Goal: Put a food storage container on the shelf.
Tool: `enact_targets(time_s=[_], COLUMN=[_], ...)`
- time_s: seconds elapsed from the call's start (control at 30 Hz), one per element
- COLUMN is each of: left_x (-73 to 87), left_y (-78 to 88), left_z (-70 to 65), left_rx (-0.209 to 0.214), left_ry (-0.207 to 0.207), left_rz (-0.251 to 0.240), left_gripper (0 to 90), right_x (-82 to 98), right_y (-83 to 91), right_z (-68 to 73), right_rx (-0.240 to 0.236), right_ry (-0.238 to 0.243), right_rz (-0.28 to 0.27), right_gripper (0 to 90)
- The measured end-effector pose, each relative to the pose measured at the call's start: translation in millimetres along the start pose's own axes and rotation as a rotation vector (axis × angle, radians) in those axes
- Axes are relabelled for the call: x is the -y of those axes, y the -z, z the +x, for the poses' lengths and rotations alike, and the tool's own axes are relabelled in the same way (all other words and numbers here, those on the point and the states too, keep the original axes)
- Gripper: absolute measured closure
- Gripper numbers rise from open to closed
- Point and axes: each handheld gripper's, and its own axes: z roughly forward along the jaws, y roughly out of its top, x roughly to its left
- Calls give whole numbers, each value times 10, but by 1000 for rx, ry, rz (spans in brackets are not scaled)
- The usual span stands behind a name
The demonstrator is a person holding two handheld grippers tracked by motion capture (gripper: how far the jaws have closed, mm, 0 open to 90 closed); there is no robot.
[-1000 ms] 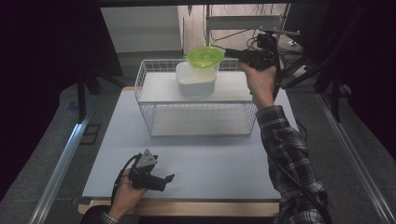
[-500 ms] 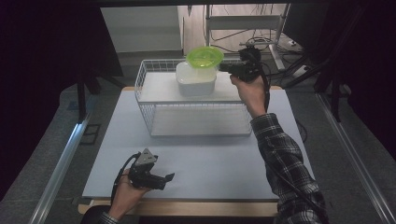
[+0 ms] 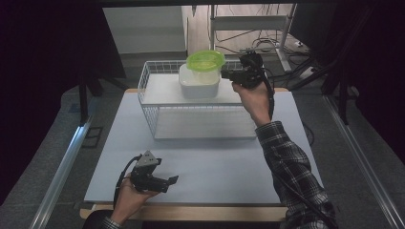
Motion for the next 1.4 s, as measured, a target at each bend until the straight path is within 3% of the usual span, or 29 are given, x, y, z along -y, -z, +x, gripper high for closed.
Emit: enact_targets(time_s=[0.2,0.33,0.4,0.43,0.47,0.57,0.6,0.67,0.73,0.77,0.9,0.93,1.03,1.13,1.23,1.3,1.4], left_x=[-30,-83,-155,-278,-278,-585,-722,-1029,-1355,-1663,-2169,-2169,-2436,-2576,-2611,-2625,-2643], left_y=[39,93,148,232,232,354,390,456,513,544,527,527,420,294,247,237,237], left_z=[6,27,54,90,90,169,199,247,283,315,414,414,505,592,645,668,656], left_rx=[-13,-13,-5,-20,-20,-54,-62,-51,-68,-100,-168,-168,-191,-193,-176,-128,-132], left_ry=[2,7,4,-11,-11,-30,-33,-27,-44,-54,-36,-36,-17,33,69,99,88], left_rz=[-13,-30,-43,-77,-77,-112,-131,-176,-211,-242,-281,-281,-275,-264,-298,-317,-313], left_gripper=[86,134,196,288,350,507,507,613,697,771,847,849,850,848,842,836,825], right_x=[78,68,55,43,43,33,30,22,9,-8,-35,-41,-51,-67,-81,-91,-97], right_y=[85,68,51,45,45,52,51,49,45,47,59,57,46,16,-20,-64,-93], right_z=[13,60,70,69,69,44,39,34,36,35,47,55,78,110,124,124,122], right_rx=[-34,-28,-22,-11,-11,-12,-11,0,18,42,44,43,39,50,53,56,54], right_ry=[-3,15,17,19,19,13,15,18,27,32,21,21,18,19,17,12,5], right_rz=[-1,-2,3,2,2,-12,-16,-27,-36,-51,-72,-74,-78,-78,-75,-67,-67], right_gripper=[871,871,872,872,872,872,874,888,894,896,896,896,896,896,896,896,895])
